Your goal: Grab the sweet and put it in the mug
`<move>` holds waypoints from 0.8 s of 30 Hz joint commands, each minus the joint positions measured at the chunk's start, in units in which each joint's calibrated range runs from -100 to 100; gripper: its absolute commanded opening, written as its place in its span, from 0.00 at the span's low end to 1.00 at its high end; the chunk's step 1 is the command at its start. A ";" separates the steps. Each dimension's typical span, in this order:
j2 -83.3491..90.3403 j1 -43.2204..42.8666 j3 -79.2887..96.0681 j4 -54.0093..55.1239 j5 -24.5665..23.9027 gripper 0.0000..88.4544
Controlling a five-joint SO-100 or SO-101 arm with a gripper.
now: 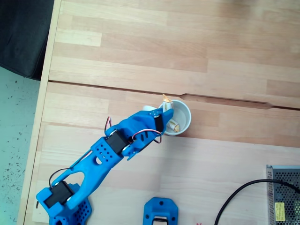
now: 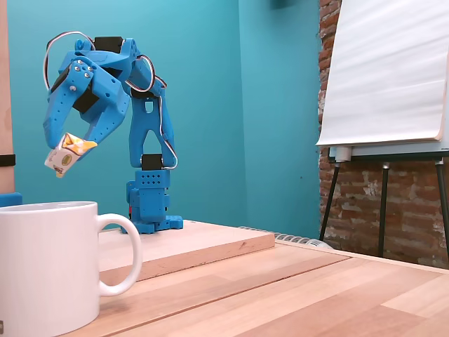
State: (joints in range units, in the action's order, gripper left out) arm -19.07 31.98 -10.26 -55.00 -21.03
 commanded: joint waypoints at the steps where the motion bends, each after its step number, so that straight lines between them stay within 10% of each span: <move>1: 1.78 0.12 -0.62 0.17 0.44 0.00; 24: 1.95 0.19 1.52 0.17 0.54 0.00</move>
State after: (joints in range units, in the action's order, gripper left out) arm -19.07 31.98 -8.38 -54.92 -20.63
